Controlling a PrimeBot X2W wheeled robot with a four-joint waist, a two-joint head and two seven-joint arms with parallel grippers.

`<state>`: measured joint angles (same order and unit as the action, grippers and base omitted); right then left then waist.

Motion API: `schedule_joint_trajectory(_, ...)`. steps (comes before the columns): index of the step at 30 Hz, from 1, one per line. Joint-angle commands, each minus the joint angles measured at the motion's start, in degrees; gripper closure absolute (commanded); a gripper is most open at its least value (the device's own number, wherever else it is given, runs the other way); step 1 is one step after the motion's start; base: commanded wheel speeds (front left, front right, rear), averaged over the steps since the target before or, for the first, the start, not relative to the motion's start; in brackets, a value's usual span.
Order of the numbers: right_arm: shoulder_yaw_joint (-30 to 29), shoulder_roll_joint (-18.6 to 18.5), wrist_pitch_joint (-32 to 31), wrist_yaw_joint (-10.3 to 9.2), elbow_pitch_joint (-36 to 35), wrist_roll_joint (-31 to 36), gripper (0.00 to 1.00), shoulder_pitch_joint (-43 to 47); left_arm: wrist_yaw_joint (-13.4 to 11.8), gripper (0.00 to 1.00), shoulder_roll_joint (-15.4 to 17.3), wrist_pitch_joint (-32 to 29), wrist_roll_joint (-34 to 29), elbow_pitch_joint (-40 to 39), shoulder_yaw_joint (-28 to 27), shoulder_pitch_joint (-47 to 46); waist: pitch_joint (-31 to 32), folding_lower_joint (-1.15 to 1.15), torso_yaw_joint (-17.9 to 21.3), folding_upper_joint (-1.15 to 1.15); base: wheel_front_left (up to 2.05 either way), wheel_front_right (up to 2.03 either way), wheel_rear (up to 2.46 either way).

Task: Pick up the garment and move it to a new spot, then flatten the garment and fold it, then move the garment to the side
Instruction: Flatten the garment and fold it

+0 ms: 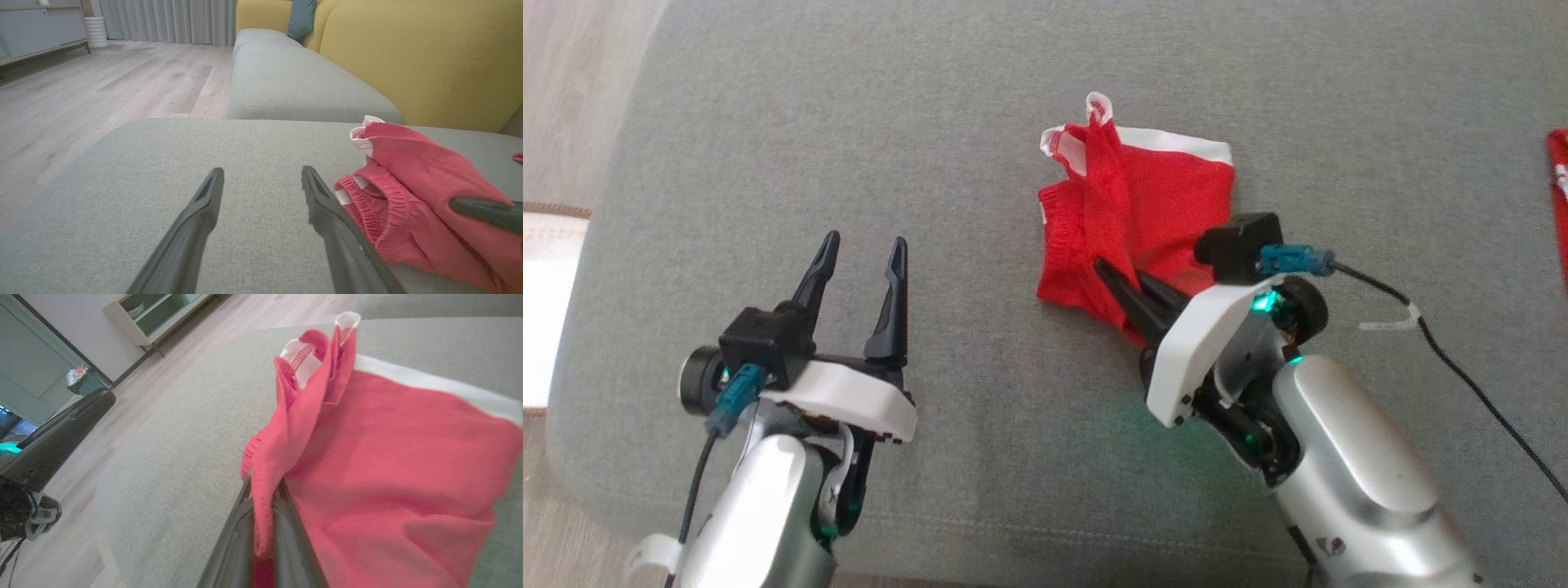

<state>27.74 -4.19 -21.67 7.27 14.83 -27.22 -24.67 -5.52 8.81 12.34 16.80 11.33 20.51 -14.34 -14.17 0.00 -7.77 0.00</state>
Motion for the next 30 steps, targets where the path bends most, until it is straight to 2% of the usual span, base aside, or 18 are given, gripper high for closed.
schedule_joint_trajectory(1,1.3,1.3,1.0,0.22,-1.4,-0.8,1.00,-1.5,-0.1,0.00,0.8,0.6,0.2,-1.6,-1.6,-1.4,-0.3,0.00,-0.7,0.00,0.00,0.00,0.00)
schedule_joint_trajectory(6,4.2,1.3,3.9,0.22,1.7,-2.4,1.00,-2.1,-0.4,0.00,0.8,0.8,0.3,-1.2,-1.4,-1.5,-0.8,0.00,-1.4,0.00,0.00,0.00,0.00)
schedule_joint_trajectory(8,5.1,1.3,5.6,0.22,1.9,-1.4,0.02,-2.6,-0.5,0.00,0.8,0.9,0.3,-1.2,-1.5,-1.5,-1.0,0.00,-1.3,0.00,0.00,0.00,0.00)
schedule_joint_trajectory(12,6.2,1.3,11.9,0.22,0.0,2.3,0.00,-3.2,-0.8,0.00,1.0,1.0,0.5,-1.3,-1.7,-1.5,-1.1,0.00,-0.7,0.00,0.00,0.00,0.00)
schedule_joint_trajectory(16,3.1,1.3,18.4,0.22,-2.8,6.8,0.00,-2.4,-1.2,0.00,1.4,1.1,0.5,-1.5,-1.9,-1.5,-1.0,0.00,0.4,0.00,0.00,0.00,0.00)
schedule_joint_trajectory(18,-0.3,1.2,20.8,0.22,-4.4,8.5,0.00,-1.1,-1.4,0.00,1.7,1.1,0.5,-1.6,-2.0,-1.4,-0.9,0.00,1.1,0.00,0.00,0.00,0.00)
schedule_joint_trajectory(19,-4.4,0.9,22.5,0.22,-6.1,10.0,0.00,0.7,-1.6,0.00,2.0,1.1,0.5,-1.9,-2.2,-1.2,-0.7,0.00,1.8,0.00,0.00,0.00,0.00)
schedule_joint_trajectory(24,-15.9,0.3,23.5,0.22,-10.4,12.9,0.00,7.2,-2.4,0.00,3.1,0.7,0.6,-2.6,-2.9,-0.4,0.4,0.00,3.7,0.00,0.00,0.00,0.00)
schedule_joint_trajectory(28,-22.7,0.1,22.8,0.22,-13.6,14.3,0.00,12.8,-3.1,0.00,4.1,0.1,0.7,-3.4,-3.6,0.7,1.5,0.00,5.0,0.00,0.00,0.00,0.00)
schedule_joint_trajectory(30,-23.8,0.1,22.5,0.22,-14.3,14.5,0.00,14.0,-3.3,0.00,4.3,-0.1,0.8,-3.6,-3.7,1.0,1.8,0.00,5.3,0.00,0.00,0.00,0.00)
